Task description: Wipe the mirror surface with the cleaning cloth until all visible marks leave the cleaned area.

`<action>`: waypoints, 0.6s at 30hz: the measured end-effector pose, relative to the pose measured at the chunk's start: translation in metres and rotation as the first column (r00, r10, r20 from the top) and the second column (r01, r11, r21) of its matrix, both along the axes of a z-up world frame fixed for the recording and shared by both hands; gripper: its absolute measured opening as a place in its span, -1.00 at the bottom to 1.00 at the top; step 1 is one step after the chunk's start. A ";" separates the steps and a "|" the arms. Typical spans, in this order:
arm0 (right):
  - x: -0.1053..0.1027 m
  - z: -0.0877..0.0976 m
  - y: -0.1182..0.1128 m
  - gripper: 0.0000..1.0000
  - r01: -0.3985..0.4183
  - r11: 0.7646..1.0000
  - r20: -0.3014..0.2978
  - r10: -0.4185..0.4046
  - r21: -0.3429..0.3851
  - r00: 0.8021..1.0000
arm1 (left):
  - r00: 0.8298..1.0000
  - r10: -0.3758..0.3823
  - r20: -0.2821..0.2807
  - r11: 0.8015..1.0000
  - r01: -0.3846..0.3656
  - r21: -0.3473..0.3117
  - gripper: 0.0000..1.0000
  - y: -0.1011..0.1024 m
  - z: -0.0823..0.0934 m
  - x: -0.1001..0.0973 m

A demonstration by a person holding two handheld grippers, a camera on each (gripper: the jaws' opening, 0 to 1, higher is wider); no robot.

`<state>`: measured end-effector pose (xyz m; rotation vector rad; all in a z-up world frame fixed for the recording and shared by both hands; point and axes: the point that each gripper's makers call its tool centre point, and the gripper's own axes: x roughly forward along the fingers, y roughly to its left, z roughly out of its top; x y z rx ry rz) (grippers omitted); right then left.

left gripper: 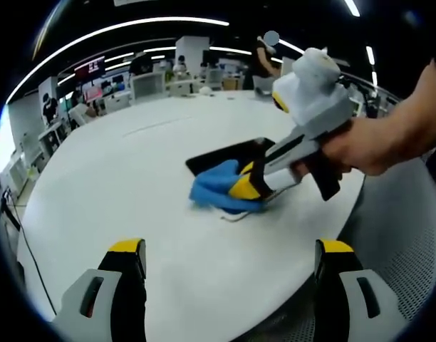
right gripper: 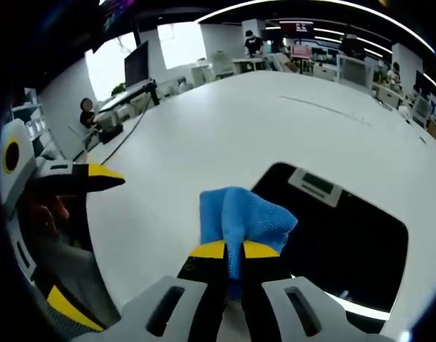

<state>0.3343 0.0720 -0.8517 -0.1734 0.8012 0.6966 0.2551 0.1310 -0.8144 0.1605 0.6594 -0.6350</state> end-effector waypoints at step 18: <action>0.028 -0.001 0.003 -0.97 -0.017 0.999 -0.006 0.017 -0.029 1.000 | 1.000 0.001 -0.005 1.000 -0.002 -0.005 0.98 0.000 0.000 0.000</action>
